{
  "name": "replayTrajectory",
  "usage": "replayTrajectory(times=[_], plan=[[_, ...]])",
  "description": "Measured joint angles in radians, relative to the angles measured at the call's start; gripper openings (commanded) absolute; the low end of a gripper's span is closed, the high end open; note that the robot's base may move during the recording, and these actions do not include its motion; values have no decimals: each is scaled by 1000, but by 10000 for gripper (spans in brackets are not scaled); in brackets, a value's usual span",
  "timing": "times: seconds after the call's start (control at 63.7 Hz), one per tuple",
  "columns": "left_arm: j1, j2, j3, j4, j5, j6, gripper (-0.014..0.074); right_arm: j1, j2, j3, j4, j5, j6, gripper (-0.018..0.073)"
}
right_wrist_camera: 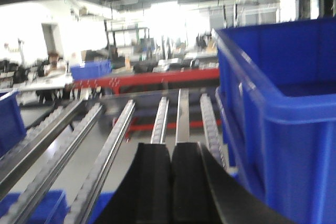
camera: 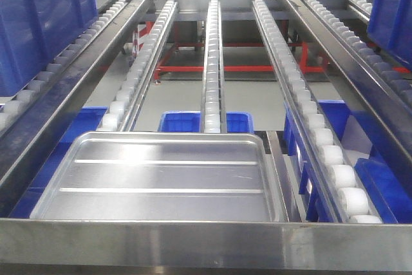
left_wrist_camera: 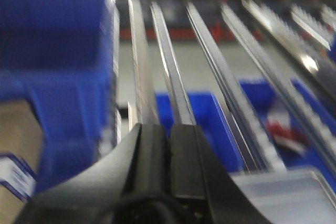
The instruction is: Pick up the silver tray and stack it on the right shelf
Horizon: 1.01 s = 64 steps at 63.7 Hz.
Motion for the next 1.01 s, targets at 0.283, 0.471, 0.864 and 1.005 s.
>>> replayTrajectory(times=[0.283,0.471,0.864,1.005], plan=[[-208,317,-9,-35,-13,0,221,266,273,-90,0,88,2,438],[-265,444,-9,-80,-39,0,403,511,497,-125,0,95,4,471],[-265,599,-108,-159,21,9,388,655,933,-304,91,235,4,469],[-265,712,-224,-159,174,-6,388,653,1034,-438,105,418,40,466]])
